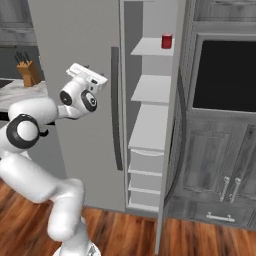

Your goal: Pick up the frozen steak from the freezer, place it on any shelf in the fridge, and close the fridge and freezer doors when done.

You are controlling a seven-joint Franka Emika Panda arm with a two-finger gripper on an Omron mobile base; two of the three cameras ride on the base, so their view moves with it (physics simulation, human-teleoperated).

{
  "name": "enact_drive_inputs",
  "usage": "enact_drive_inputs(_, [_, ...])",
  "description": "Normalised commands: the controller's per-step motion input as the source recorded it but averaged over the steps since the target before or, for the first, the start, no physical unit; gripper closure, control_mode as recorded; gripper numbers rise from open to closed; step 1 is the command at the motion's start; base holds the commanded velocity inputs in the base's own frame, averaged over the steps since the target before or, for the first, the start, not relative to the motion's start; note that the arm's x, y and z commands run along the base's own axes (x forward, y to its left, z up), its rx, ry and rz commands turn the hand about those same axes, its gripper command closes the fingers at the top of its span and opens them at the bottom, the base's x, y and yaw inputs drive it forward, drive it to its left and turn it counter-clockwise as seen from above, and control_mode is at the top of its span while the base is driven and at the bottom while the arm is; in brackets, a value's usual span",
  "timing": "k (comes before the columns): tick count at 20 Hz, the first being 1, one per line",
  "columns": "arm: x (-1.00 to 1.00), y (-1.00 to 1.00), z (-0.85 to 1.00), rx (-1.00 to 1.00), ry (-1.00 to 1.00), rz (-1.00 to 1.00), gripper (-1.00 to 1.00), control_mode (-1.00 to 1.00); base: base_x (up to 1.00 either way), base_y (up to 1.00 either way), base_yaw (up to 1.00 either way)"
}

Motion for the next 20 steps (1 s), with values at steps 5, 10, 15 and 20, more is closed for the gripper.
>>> enact_drive_inputs(5, [-1.00, 0.12, 1.00, 0.00, -0.01, 0.07, -1.00, -1.00, 0.00, 0.00, 0.00])
enact_drive_inputs(10, [-1.00, 0.05, 1.00, -0.01, 0.02, 0.02, -1.00, -1.00, 0.00, 0.00, 0.00])
enact_drive_inputs(15, [-1.00, 0.00, 1.00, 0.00, 0.15, 0.00, -1.00, -1.00, 0.00, 0.00, 0.00])
enact_drive_inputs(20, [-1.00, -0.14, 0.83, 0.00, 0.28, 0.00, -1.00, -1.00, 0.00, 0.00, 0.00])
